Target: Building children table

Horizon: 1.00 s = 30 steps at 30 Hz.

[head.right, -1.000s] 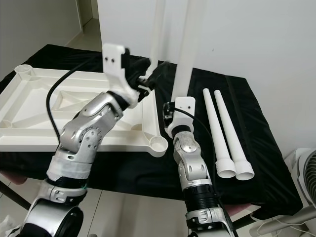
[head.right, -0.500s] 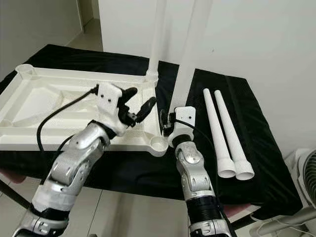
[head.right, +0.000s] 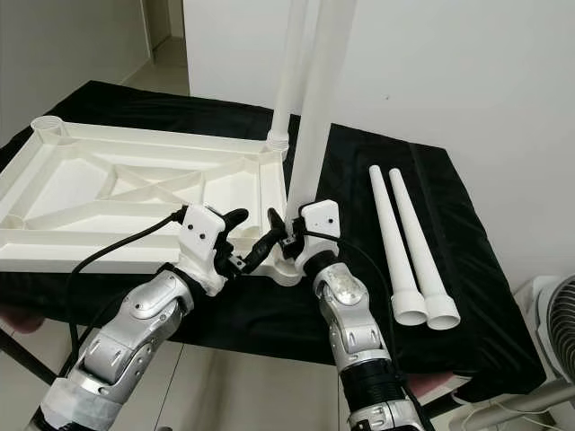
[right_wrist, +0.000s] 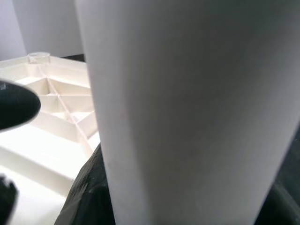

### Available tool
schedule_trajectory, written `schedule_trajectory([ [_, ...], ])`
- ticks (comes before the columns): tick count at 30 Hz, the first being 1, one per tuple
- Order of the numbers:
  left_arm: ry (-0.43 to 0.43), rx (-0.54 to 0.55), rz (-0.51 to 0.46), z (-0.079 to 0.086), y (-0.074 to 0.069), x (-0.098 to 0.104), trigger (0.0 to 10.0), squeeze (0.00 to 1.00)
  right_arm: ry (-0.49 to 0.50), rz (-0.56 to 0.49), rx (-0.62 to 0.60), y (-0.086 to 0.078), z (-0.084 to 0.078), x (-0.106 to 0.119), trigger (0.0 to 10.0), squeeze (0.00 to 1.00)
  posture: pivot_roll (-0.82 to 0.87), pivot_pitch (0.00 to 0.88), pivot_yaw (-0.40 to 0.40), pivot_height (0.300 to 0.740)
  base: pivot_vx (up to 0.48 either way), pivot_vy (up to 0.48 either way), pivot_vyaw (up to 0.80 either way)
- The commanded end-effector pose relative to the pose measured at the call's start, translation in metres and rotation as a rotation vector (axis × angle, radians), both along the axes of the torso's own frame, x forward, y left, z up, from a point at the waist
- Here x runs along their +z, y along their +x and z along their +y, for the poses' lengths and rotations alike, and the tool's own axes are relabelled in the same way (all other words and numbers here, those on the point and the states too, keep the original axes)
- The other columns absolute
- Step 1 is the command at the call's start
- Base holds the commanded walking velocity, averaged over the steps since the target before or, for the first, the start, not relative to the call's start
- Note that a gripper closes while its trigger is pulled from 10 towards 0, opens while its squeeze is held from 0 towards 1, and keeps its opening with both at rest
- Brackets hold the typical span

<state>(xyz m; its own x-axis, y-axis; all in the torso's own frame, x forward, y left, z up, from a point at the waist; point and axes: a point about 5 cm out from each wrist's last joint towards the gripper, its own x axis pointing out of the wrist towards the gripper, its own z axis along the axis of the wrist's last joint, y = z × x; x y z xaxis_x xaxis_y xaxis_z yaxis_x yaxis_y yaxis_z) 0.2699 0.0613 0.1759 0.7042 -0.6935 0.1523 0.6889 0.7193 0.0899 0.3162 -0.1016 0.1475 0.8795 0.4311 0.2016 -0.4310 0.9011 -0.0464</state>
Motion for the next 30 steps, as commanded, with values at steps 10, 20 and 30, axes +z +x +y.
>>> schedule_trajectory([
  [10, 0.089, -0.309, 0.011, -0.009, -0.019, -0.009, 10.0, 0.00, 0.025, 0.108, -0.019, 0.003, -0.008, -0.033, 10.0, 0.00, 0.01, 0.003, -0.106, 0.740, 0.000, 0.000, 0.00],
  [20, 0.116, -0.314, 0.019, -0.009, -0.021, -0.011, 10.0, 0.00, -0.139, 0.069, 0.055, -0.003, -0.001, -0.045, 10.0, 0.00, 0.02, 0.002, -0.101, 0.740, 0.000, 0.000, 0.00],
  [30, 0.126, -0.320, 0.014, -0.012, -0.022, -0.010, 10.0, 0.00, -0.148, 0.091, 0.048, 0.002, -0.014, -0.052, 10.0, 0.00, 0.02, 0.005, -0.099, 0.740, 0.000, 0.000, 0.00],
])
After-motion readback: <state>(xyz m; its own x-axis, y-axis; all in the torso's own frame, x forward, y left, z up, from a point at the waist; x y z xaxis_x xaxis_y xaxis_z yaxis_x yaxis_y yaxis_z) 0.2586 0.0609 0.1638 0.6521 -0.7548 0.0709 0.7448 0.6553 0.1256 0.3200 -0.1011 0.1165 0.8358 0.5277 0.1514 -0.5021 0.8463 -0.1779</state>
